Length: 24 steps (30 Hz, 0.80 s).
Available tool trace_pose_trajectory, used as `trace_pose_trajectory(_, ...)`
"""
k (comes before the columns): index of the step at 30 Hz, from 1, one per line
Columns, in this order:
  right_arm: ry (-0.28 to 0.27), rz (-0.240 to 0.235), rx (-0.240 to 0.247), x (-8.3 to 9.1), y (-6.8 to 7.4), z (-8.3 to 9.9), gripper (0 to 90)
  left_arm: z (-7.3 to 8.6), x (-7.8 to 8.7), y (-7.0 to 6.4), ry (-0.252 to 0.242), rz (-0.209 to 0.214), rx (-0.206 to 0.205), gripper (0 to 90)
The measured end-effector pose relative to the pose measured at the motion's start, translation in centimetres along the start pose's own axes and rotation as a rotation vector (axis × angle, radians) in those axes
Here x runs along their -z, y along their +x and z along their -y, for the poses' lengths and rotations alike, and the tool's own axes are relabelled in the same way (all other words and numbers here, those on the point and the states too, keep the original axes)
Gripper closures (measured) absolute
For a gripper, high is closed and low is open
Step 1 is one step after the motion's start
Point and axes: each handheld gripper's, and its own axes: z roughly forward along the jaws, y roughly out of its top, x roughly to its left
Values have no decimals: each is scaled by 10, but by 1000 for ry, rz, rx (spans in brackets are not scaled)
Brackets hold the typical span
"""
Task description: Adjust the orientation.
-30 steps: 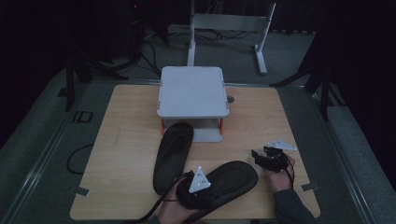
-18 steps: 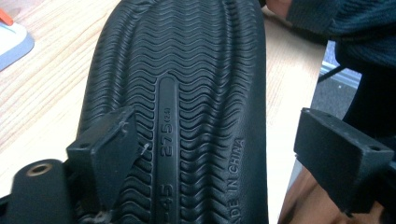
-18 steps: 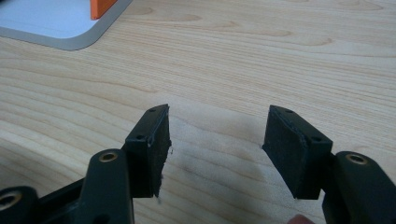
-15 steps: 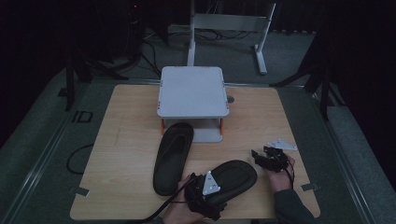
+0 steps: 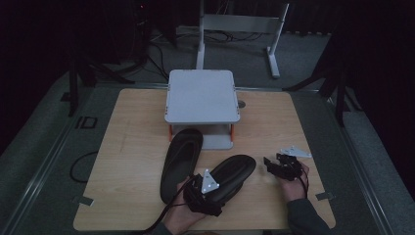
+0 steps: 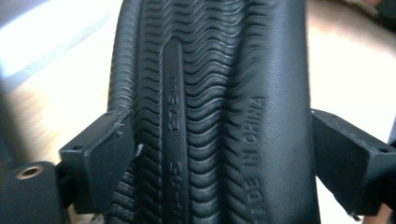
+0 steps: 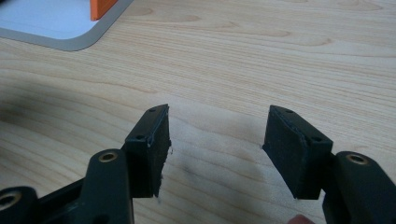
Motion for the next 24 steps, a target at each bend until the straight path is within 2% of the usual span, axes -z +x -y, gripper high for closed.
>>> trace_pose_trajectory(1, 0, 0, -1, 0, 0, 0, 403, -1, 5, 2, -34, 7, 7, 188)
trace_pose_trajectory(3, 0, 0, -1, 0, 0, 0, 403, -3, 12, 6, -68, 30, 15, 349)
trace_pose_trajectory(4, 0, 0, 0, 0, 0, 0, 403, -4, 15, 9, -84, 43, 31, 402)
trace_pose_trajectory(5, 0, -1, 2, 0, 0, 0, 403, -5, 18, 13, -101, 58, 50, 514)
trace_pose_trajectory(7, 1, 0, 4, 0, 1, 0, 403, -6, 19, 21, -110, 59, 87, 523)
trace_pose_trajectory(11, 0, 0, 3, 0, 1, 0, 403, -9, 22, 28, -128, 80, 141, 560)
trace_pose_trajectory(12, 1, 0, 3, 0, 1, 0, 403, -10, 23, 29, -137, 80, 141, 586)
trace_pose_trajectory(13, 2, 0, 4, 0, 1, 0, 403, -11, 27, 30, -179, 113, 159, 661)
trace_pose_trajectory(14, 2, 0, 4, 0, 1, 0, 403, -13, 29, 32, -210, 131, 198, 843)
trace_pose_trajectory(15, 2, 0, 4, 0, 1, 0, 403, -15, 30, 33, -210, 112, 203, 854)
trace_pose_trajectory(18, 2, -1, 5, 0, 2, 0, 403, -18, 21, 30, -137, 3, 148, 796)
trace_pose_trajectory(20, 0, -1, 6, 0, 2, 0, 403, -17, 15, 28, -110, -16, 126, 772)
trace_pose_trajectory(21, -1, -2, 5, 1, 2, 0, 403, -15, 10, 25, -73, -58, 92, 757)
trace_pose_trajectory(22, -2, -2, 4, 1, 2, 0, 403, -14, 7, 24, -50, -70, 75, 745)
trace_pose_trajectory(24, 0, -4, 7, 1, 2, 0, 403, -11, 4, 23, -34, -68, 70, 738)
